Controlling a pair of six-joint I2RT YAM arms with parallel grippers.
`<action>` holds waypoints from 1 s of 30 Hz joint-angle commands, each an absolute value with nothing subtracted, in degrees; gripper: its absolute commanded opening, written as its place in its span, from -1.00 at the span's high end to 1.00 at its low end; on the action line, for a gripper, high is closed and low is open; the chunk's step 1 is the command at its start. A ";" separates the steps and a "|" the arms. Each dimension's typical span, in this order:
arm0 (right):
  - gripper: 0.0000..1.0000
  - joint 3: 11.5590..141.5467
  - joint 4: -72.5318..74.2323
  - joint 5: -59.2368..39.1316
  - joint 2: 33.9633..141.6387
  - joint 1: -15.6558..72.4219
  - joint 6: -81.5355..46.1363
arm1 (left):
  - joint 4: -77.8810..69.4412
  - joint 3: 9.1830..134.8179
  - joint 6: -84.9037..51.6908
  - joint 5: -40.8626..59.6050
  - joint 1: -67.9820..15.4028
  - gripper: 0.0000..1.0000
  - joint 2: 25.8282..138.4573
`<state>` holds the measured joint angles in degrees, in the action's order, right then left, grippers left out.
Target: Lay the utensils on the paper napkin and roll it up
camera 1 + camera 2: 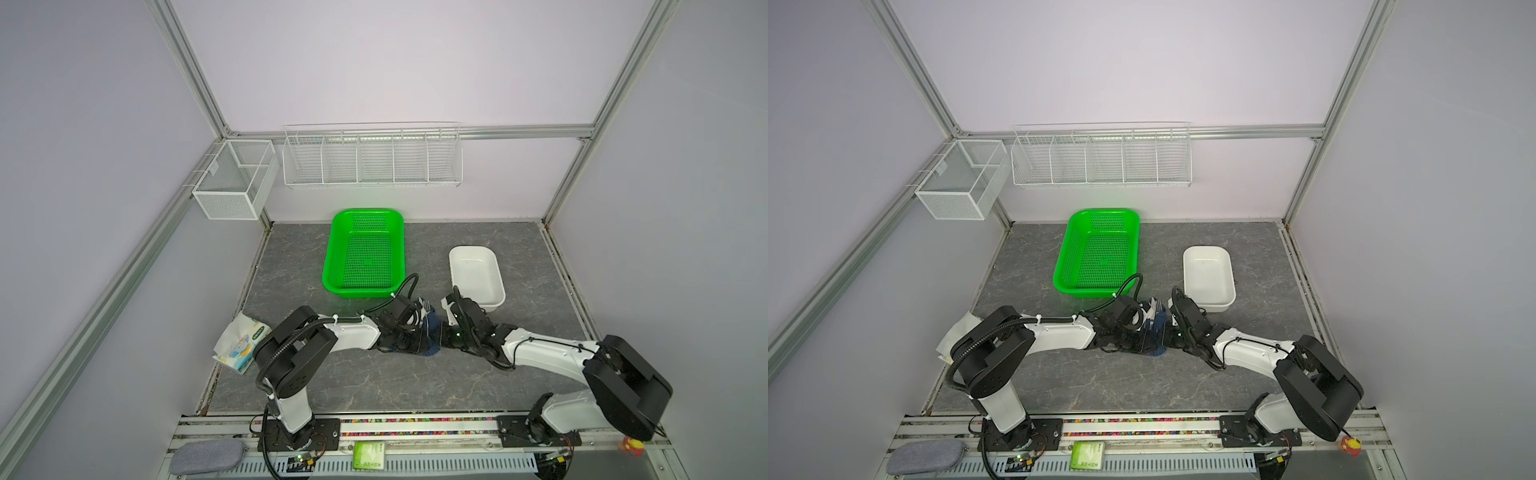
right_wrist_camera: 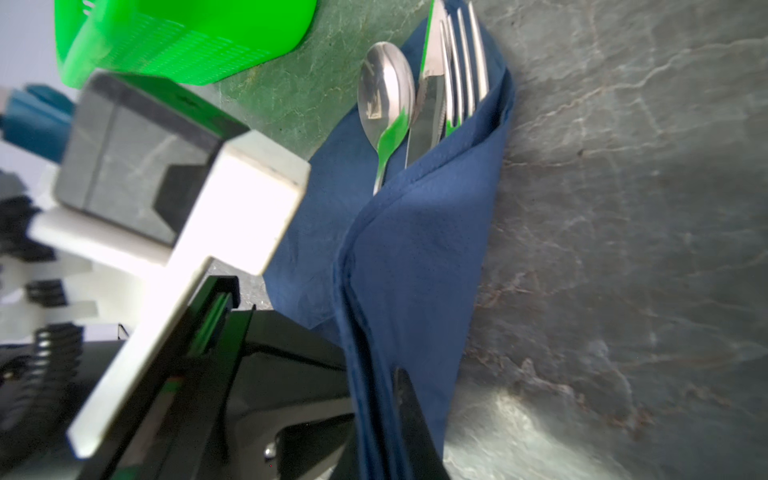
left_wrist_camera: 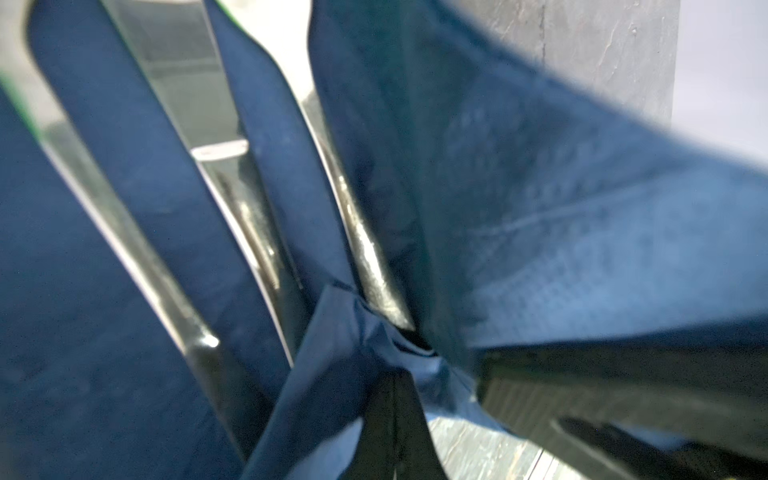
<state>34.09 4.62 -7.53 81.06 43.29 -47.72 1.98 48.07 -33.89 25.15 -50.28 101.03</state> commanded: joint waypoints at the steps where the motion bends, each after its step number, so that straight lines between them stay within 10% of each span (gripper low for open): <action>1: 0.85 36.22 5.08 -7.27 82.93 44.26 -49.75 | 1.47 46.77 -34.71 22.85 -49.97 1.00 99.87; 30: 0.88 41.99 -0.08 0.56 87.47 48.37 -51.68 | 0.84 40.62 -36.69 19.15 -46.08 0.99 89.95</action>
